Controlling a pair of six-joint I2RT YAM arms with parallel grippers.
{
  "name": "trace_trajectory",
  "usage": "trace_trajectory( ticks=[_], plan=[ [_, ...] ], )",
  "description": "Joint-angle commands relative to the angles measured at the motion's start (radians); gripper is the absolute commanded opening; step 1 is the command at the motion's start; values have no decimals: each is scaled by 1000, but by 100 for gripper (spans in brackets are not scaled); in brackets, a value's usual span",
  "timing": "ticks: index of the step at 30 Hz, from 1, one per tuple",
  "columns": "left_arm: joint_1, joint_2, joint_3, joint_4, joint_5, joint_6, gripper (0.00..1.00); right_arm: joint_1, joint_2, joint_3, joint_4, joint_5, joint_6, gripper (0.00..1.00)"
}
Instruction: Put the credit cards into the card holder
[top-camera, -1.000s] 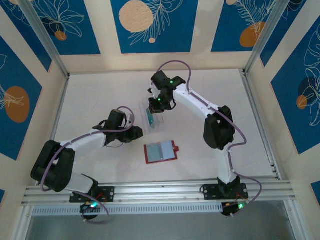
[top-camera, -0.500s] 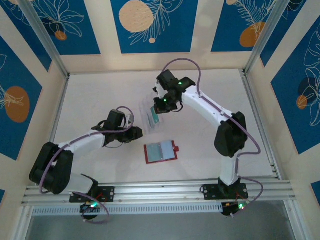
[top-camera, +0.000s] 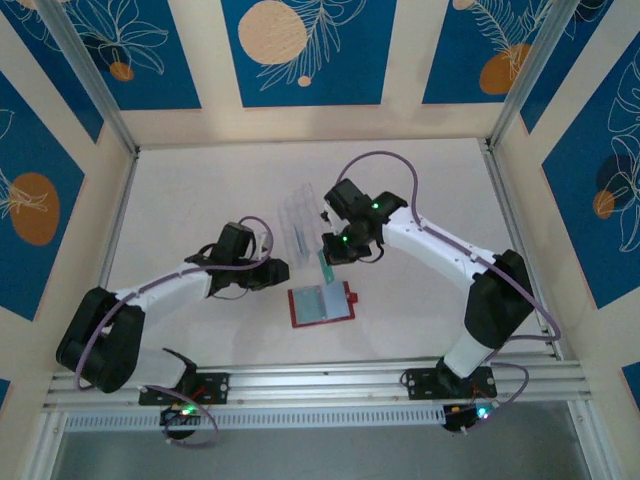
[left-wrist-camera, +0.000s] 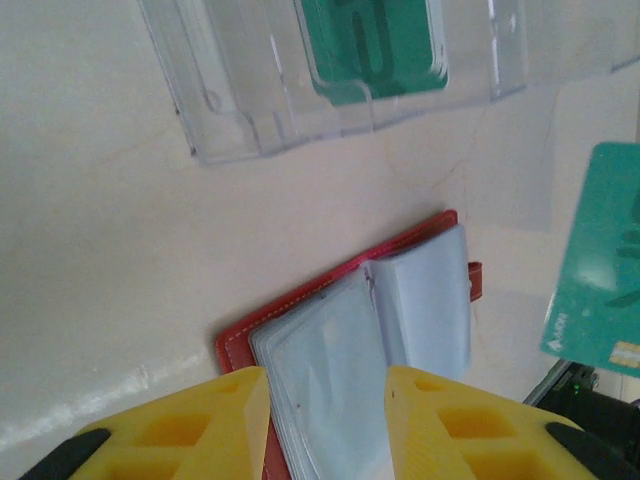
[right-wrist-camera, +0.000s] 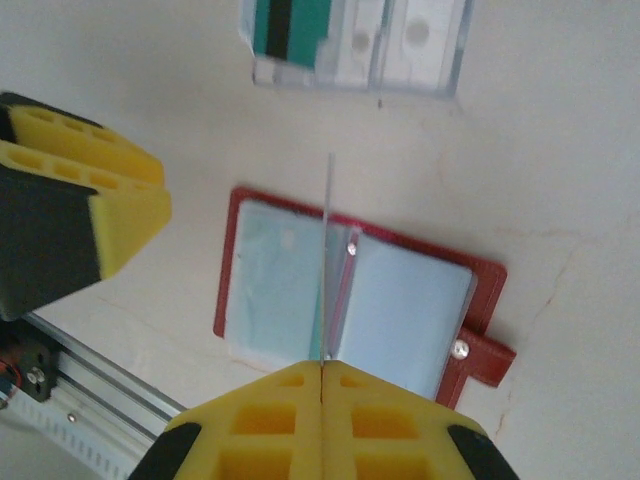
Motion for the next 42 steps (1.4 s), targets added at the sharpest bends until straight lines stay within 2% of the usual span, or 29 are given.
trace_trajectory(
  ticks=[1,9,21,42],
  plan=[
    [-36,-13,-24,-5,14,29,35,31,-52,-61,48,12,61,0],
    [-121,-28,-51,12,-37,41,36,79,-53,-167,119,26,99,0],
    [-212,6,-48,61,-78,22,36,79,-12,-192,148,33,106,0],
    [-244,89,-118,116,-115,15,35,105,111,-191,180,5,150,0]
  ],
)
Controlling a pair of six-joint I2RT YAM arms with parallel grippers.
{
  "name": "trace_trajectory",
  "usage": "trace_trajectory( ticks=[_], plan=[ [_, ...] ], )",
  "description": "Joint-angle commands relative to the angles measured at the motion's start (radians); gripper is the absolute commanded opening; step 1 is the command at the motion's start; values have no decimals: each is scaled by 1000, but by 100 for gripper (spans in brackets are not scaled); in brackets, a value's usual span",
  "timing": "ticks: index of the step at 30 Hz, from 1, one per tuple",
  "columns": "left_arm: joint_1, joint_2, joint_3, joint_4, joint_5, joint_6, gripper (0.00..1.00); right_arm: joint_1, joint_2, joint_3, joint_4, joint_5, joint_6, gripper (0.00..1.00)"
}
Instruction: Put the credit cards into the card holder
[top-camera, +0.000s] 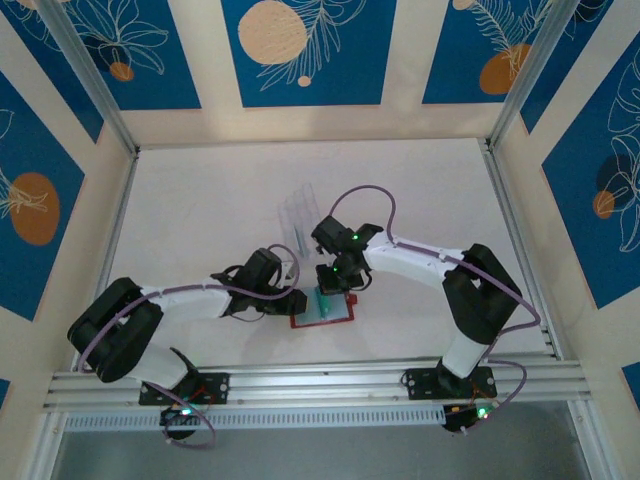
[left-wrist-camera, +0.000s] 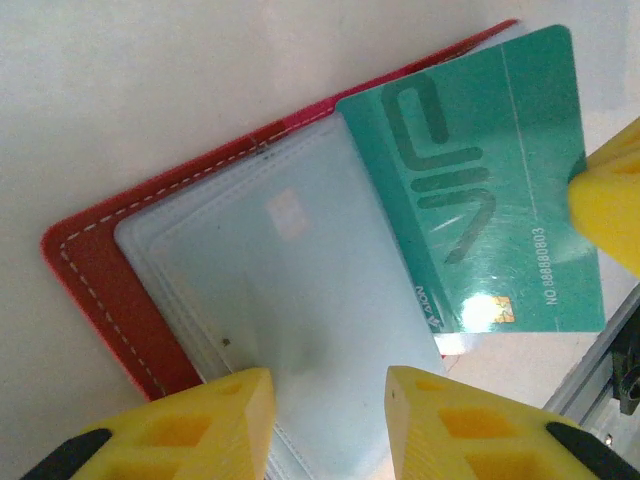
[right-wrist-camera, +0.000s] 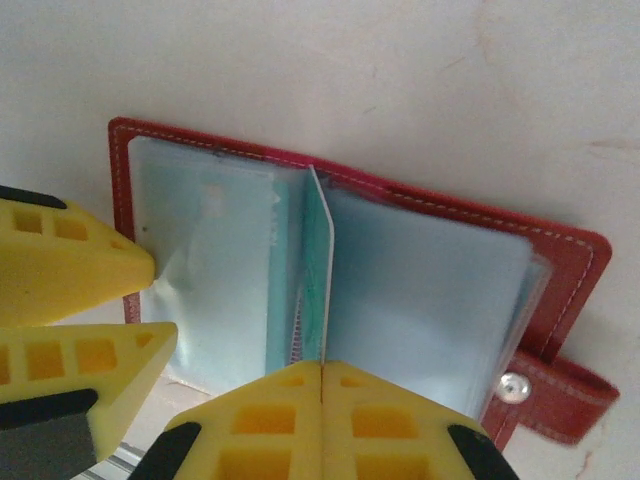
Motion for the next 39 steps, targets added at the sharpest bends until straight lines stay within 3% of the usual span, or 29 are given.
trace_trajectory(
  ticks=[1,5,10,19,23,39],
  plan=[
    [-9,15,-28,-6,-28,0,35,11,34,11,5,-25,23,1],
    [-10,20,-32,2,-25,-6,35,14,39,9,16,-33,29,14],
    [-11,25,-32,8,-24,-8,35,13,47,5,25,-44,28,19],
    [-12,32,-28,-11,-43,1,35,12,-1,-7,-3,1,27,0],
    [-12,33,-28,-43,-68,18,35,-13,-68,-53,24,3,32,0],
    [-12,35,-29,-111,-117,46,34,-98,-138,-235,347,-221,51,0]
  ],
)
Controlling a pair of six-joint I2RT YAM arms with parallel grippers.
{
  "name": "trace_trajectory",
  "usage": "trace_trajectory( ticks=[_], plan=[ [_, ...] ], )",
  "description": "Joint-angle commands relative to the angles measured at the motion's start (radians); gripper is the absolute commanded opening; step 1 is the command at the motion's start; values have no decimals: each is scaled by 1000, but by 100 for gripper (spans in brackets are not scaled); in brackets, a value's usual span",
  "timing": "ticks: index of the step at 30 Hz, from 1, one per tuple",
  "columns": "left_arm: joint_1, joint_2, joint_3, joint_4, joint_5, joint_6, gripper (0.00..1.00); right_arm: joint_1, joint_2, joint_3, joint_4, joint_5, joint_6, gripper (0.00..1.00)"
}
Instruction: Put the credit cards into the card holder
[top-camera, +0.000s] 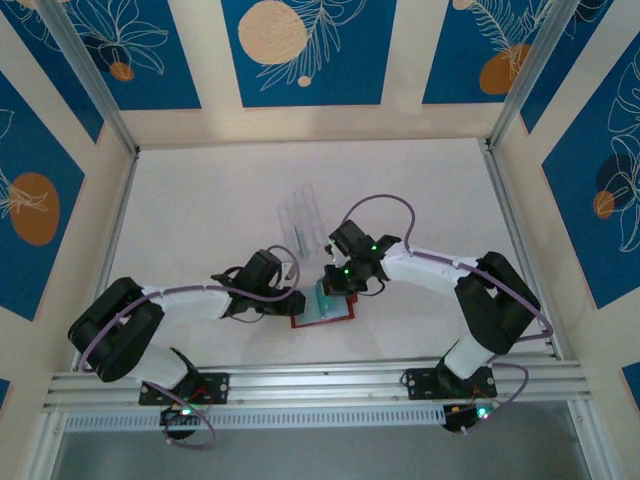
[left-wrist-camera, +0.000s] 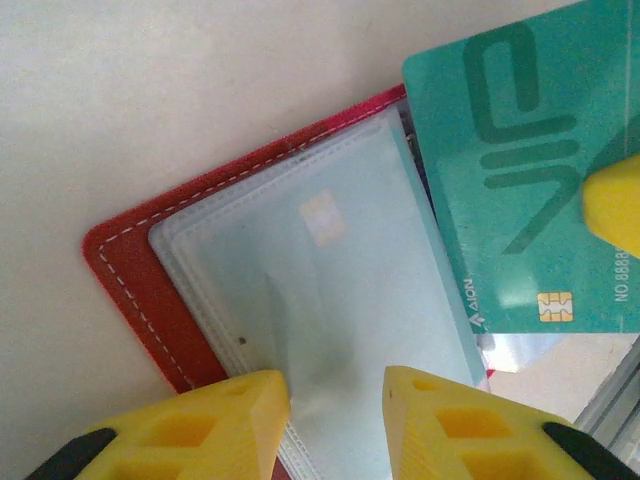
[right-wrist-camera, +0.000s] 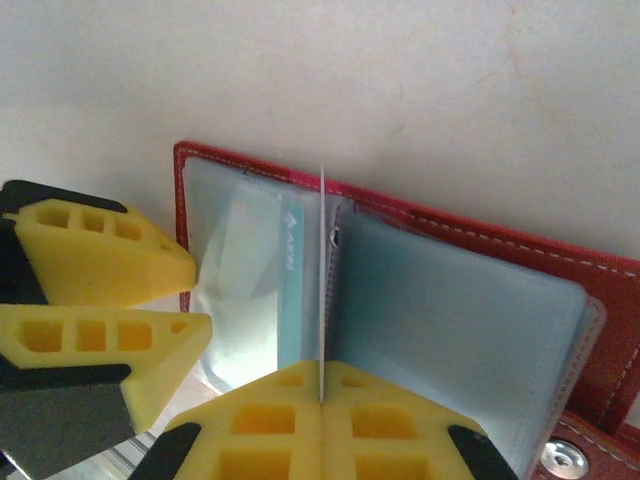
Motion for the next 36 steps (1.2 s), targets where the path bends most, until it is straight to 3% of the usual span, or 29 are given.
trace_trajectory(
  ticks=[1,13,36],
  plan=[
    [-8,32,-21,-113,-71,17,34,-21,-40,-27,72,-75,14,0],
    [-8,32,-27,-109,-73,12,34,-54,-87,-76,128,-111,32,0],
    [-7,26,-33,-108,-71,12,34,-51,-8,-97,170,-126,34,0]
  ],
)
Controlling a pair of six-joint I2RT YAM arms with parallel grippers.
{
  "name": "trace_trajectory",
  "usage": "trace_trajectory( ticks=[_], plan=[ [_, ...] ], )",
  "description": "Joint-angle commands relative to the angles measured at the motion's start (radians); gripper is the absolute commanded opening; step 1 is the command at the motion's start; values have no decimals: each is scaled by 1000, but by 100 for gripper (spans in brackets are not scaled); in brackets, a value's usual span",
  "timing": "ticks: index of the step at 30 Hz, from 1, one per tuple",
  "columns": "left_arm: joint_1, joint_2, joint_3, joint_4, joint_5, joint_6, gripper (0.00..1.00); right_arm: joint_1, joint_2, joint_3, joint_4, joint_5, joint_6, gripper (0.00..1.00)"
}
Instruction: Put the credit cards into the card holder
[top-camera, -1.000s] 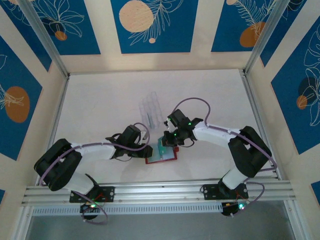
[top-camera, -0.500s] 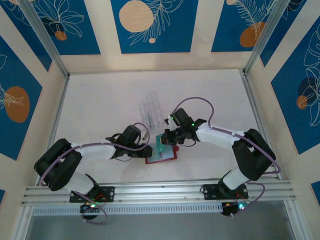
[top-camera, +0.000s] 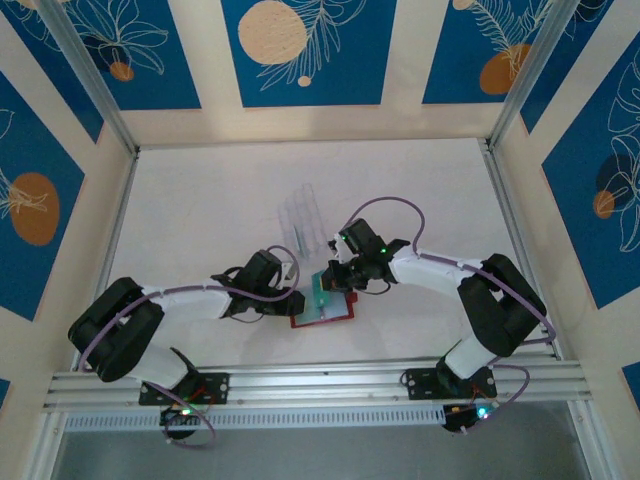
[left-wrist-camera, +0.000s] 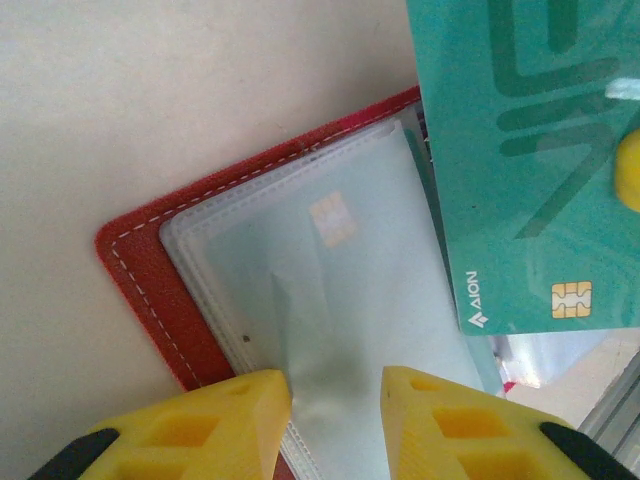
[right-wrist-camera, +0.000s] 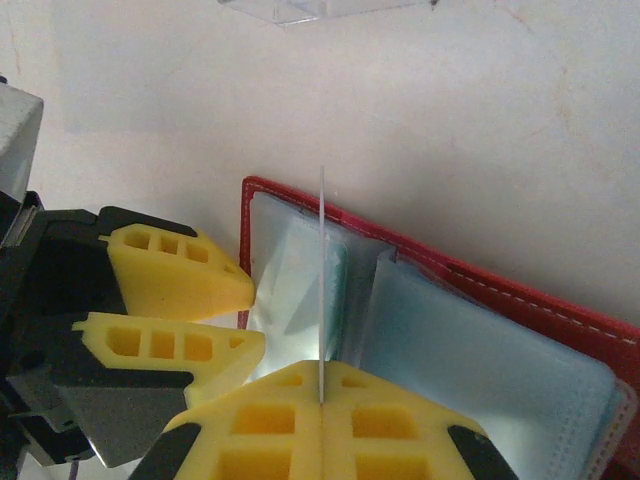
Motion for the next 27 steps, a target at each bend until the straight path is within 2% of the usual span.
trace_trajectory(
  ticks=[1,27],
  plan=[
    [-8,25,-33,-104,-64,10,34,-2,19,-22,1,-12,8,0],
    [-6,45,-28,-93,-55,5,33,-19,24,-76,37,-14,10,0]
  ],
)
